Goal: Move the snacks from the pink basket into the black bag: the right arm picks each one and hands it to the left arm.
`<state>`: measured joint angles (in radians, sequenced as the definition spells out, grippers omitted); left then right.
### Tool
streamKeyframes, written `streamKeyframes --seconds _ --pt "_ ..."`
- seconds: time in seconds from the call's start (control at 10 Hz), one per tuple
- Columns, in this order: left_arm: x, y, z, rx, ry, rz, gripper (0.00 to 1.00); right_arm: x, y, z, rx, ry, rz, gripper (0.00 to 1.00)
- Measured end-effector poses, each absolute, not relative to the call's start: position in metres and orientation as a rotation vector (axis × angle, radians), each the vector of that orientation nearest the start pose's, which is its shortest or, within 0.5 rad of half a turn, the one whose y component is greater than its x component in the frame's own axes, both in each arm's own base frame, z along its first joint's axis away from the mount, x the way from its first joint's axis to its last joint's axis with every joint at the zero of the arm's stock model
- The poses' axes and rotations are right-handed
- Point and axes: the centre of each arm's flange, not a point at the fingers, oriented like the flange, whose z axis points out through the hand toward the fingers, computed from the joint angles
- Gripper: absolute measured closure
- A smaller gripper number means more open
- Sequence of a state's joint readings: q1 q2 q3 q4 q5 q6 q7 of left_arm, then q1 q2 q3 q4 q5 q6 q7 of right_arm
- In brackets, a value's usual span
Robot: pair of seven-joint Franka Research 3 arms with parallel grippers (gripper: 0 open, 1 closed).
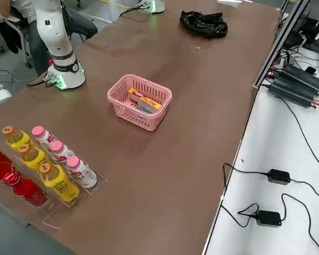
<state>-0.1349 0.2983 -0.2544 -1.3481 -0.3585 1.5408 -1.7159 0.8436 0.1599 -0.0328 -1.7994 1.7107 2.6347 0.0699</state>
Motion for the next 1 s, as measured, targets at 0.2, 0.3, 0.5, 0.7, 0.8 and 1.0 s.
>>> streamKeyframes --seconds 0.2,0.3,0.5,0.7,0.8,1.0 --pt "0.580 -0.261 0.565 -2.501 -1.999 0.741 0.00 0.444 0.477 0.506 -1.766 0.551 0.100 0.53" --pt "0.579 -0.261 0.565 -2.497 -1.993 0.746 0.00 0.441 0.482 0.503 -1.778 0.545 0.082 0.53" --pt "0.575 -0.268 0.563 -2.502 -1.966 0.753 0.00 0.437 0.487 0.498 -1.807 0.490 0.026 0.53" --pt "0.564 -0.296 0.552 -2.518 -1.886 0.773 0.00 0.434 0.491 0.490 -1.833 0.444 -0.011 0.53" --pt "0.558 -0.311 0.544 -2.522 -1.842 0.786 0.00 0.433 0.493 0.488 -1.837 0.439 -0.015 0.53" --pt "0.550 -0.331 0.534 -2.530 -1.784 0.787 0.03 0.431 0.494 0.488 -1.841 0.436 -0.023 0.53"
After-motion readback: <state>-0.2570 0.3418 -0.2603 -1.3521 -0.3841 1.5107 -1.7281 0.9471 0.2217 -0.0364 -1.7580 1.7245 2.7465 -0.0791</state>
